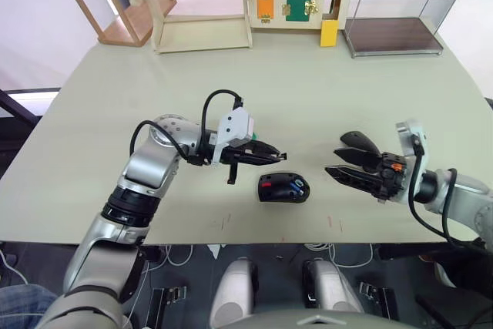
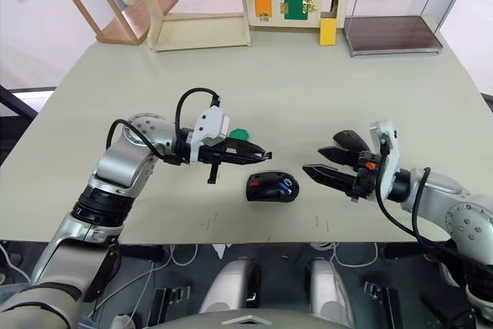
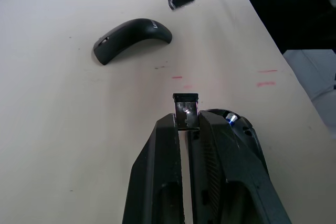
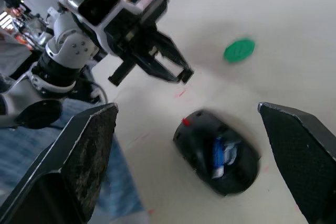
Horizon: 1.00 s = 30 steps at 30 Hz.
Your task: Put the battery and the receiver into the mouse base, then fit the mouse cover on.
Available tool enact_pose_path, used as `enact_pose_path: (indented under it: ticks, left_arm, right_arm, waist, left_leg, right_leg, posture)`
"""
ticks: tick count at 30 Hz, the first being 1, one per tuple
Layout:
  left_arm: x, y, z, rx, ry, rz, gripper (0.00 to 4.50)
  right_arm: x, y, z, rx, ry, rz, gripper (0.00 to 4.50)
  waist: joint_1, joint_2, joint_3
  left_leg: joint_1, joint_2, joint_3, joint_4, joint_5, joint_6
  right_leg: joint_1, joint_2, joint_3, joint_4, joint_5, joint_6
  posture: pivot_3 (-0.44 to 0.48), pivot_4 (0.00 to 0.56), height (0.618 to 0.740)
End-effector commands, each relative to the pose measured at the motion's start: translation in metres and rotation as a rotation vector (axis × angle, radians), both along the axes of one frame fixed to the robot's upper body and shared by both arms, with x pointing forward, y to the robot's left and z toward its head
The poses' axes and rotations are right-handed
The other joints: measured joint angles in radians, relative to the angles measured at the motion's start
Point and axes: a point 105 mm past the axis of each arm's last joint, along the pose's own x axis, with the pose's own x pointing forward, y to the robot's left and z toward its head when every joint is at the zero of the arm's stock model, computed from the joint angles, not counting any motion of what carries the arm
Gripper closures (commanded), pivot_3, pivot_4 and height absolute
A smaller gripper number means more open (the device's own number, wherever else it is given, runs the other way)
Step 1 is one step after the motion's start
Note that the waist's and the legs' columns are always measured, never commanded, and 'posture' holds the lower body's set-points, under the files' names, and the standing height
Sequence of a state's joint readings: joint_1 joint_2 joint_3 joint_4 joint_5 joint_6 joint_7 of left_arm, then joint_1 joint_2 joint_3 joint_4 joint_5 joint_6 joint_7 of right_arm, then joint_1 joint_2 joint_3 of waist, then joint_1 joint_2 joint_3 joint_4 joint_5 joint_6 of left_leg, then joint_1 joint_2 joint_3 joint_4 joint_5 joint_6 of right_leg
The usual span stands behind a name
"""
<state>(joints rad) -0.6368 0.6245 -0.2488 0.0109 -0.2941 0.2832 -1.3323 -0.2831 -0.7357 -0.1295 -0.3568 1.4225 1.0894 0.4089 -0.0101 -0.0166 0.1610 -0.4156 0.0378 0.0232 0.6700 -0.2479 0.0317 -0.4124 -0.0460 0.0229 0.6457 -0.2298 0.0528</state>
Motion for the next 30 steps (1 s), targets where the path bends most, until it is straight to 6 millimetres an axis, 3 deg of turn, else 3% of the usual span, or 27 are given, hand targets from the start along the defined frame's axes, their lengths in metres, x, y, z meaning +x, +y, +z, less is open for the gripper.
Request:
enact_pose_path:
  ticks: [1,7,21,26,27,30]
  left_arm:
    - [-0.001,-0.004,0.010,0.008,-0.065,-0.035,4.47]
    - [-0.004,-0.008,0.012,0.007,-0.080,-0.054,4.47]
    - [-0.016,-0.010,0.011,0.035,-0.073,-0.100,4.47]
    - [-0.014,-0.009,0.011,0.040,-0.071,-0.098,4.47]
    - [-0.014,-0.008,0.011,0.043,-0.075,-0.096,4.47]
    - [-0.013,-0.008,0.010,0.047,-0.076,-0.095,4.47]
  right_arm:
    - [-0.001,0.007,-0.001,0.018,0.131,0.007,0.00]
    - [0.000,0.024,-0.001,0.080,0.317,0.000,0.00]
    - [0.013,0.055,-0.007,0.123,0.382,-0.019,0.00]
    - [0.011,0.059,-0.006,0.131,0.382,-0.007,2.17]
    - [0.010,0.059,-0.007,0.130,0.384,-0.007,2.85]
    - [0.010,0.060,-0.008,0.134,0.388,-0.009,4.31]
  waist:
    - [0.000,0.000,0.000]
    - [-0.001,-0.001,0.000]
    - [-0.002,-0.002,0.001]
    - [-0.004,-0.002,0.001]
    - [-0.004,-0.002,0.001]
    - [-0.004,-0.002,0.001]
  left_leg:
    - [0.000,0.000,0.000,0.000,0.000,0.000]
    - [-0.001,0.000,0.000,-0.001,0.000,0.000]
    - [-0.001,0.001,-0.001,-0.001,0.000,0.000]
    - [-0.001,0.001,-0.001,-0.001,0.000,0.000]
    - [-0.001,0.001,-0.001,-0.001,0.000,0.000]
    - [-0.001,0.001,-0.001,-0.001,0.000,0.000]
  right_leg:
    - [0.000,0.000,0.000,0.000,0.000,0.000]
    - [0.000,0.000,-0.001,-0.001,0.000,0.001]
    - [-0.001,0.000,-0.001,-0.001,0.001,0.001]
    - [-0.001,0.000,0.000,-0.001,0.001,0.001]
    - [-0.001,0.000,0.000,-0.001,0.001,0.001]
    - [-0.001,0.000,0.000,-0.001,0.001,0.001]
  posture:
    - [0.000,0.150,0.740]
    - [0.000,0.150,0.740]
    - [0.000,0.150,0.740]
    - [0.000,0.150,0.740]
    - [0.000,0.150,0.740]
    - [0.000,0.150,0.740]
